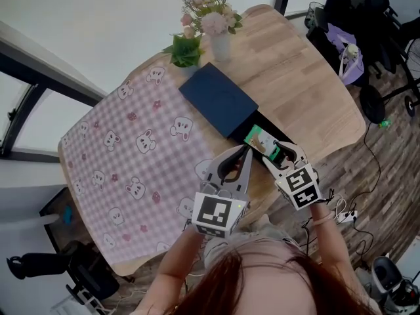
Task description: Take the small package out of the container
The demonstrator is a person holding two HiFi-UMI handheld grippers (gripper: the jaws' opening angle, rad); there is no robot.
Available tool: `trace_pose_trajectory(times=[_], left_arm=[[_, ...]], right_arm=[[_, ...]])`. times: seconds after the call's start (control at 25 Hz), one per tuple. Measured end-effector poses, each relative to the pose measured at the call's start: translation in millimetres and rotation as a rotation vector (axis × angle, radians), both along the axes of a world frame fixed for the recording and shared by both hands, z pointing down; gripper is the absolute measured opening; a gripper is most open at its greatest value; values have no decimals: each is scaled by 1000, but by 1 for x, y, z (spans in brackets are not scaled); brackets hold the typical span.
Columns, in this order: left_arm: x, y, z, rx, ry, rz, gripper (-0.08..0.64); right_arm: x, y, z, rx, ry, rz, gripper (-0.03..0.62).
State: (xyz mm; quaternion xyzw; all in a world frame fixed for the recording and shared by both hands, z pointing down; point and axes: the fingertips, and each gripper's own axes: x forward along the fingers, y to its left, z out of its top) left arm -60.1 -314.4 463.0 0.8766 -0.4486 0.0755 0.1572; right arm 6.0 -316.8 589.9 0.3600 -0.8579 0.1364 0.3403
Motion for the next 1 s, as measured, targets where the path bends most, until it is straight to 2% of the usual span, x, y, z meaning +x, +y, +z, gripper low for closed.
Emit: trace_pose_trajectory(times=[1.0], left_arm=[[-11, -30, 33, -58, -1, 2, 17]], right_arm=[[-1, -20, 73, -146, 178, -62, 271]])
